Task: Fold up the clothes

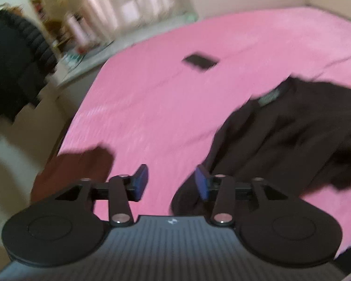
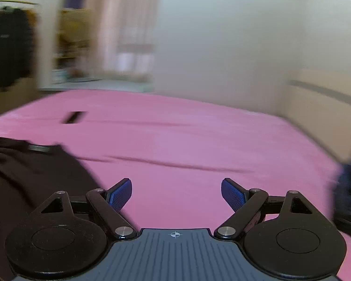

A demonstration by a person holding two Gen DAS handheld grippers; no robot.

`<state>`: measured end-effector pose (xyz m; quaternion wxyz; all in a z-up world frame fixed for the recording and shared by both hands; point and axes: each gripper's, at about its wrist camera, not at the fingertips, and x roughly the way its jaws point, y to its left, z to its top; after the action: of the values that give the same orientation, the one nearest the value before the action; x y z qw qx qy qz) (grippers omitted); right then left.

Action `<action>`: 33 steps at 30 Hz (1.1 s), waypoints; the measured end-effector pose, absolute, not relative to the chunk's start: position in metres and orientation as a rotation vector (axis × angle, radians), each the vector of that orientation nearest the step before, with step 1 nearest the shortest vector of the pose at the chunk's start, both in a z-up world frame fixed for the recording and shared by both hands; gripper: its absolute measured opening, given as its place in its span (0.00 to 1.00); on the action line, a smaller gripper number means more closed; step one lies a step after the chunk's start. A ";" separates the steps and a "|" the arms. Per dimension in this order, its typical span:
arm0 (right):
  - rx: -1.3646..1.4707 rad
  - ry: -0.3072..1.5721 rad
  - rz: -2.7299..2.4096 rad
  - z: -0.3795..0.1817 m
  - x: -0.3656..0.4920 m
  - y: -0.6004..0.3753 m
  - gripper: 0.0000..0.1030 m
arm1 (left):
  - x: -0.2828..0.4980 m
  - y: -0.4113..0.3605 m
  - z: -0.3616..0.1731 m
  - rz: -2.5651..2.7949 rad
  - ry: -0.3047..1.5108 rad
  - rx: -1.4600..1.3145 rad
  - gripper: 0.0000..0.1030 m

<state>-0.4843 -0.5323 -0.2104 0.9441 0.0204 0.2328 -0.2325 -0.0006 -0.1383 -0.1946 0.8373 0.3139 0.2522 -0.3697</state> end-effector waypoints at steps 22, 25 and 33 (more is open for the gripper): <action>-0.087 0.455 -0.181 -0.164 -0.356 -0.527 0.01 | 0.004 -0.183 -0.133 -0.910 0.325 0.653 0.06; -0.195 0.283 -0.261 -0.099 -0.418 -0.501 0.01 | -0.038 -0.144 -0.060 -0.891 0.145 0.561 0.06; -0.364 -0.180 -0.439 0.024 -0.565 -0.440 0.01 | -0.158 -0.074 0.084 -0.832 -0.246 0.419 0.07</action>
<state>-0.5653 -0.4395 0.0237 0.9556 -0.1794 -0.0888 -0.2161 -0.1584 -0.0738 0.0843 0.8861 0.2016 -0.1185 -0.4001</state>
